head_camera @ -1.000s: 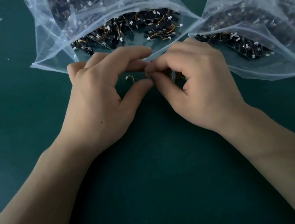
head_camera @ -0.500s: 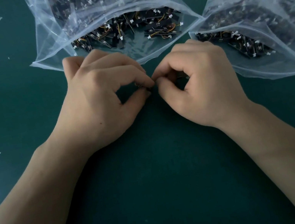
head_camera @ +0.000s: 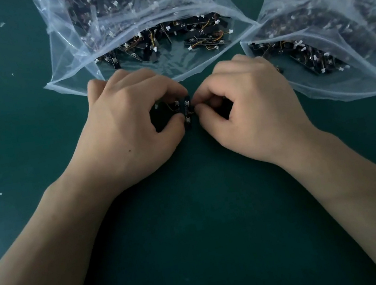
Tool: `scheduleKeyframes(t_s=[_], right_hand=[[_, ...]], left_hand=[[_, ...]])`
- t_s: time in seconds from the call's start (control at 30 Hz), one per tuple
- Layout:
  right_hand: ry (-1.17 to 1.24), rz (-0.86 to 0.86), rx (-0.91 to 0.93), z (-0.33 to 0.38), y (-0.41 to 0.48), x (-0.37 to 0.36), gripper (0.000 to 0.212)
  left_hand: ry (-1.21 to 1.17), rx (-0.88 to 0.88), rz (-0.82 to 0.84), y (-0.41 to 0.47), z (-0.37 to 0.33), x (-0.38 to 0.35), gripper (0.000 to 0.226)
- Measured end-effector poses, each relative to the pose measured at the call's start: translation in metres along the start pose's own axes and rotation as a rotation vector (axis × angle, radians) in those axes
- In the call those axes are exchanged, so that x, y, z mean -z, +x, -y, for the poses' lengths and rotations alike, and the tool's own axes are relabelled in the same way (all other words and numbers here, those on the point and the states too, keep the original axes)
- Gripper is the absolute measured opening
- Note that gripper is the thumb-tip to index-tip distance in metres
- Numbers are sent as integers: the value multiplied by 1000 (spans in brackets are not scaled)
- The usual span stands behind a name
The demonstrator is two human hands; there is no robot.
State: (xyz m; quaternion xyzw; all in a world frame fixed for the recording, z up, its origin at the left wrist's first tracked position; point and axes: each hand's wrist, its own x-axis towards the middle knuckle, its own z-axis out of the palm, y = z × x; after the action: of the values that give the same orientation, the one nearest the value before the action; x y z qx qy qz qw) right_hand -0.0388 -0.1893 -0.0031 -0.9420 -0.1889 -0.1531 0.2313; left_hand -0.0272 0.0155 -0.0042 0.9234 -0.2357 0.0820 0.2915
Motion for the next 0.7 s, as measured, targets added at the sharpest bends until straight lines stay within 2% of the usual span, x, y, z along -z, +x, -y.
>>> scheduleKeyframes(t_s=[0.13,0.27,0.4,0.5,0.7], right_hand=[[78,-52,-7,-1,1,-1,9],[195,-151,-104,-11,2,6,14],[126,13,-210,-22,0,11,23],[82,48,-203,-20,0,11,22],[163,123,-141,-23,-1,15,26]], left_hand=[[33,-2,-5,-1,-1,0,30],[47,-15,10,-2,-1,0,37],[62,-16,26,-3,0,0,40],[51,-1,20,-2,-1,-1,37],[30,12,7,-2,0,-1,37]])
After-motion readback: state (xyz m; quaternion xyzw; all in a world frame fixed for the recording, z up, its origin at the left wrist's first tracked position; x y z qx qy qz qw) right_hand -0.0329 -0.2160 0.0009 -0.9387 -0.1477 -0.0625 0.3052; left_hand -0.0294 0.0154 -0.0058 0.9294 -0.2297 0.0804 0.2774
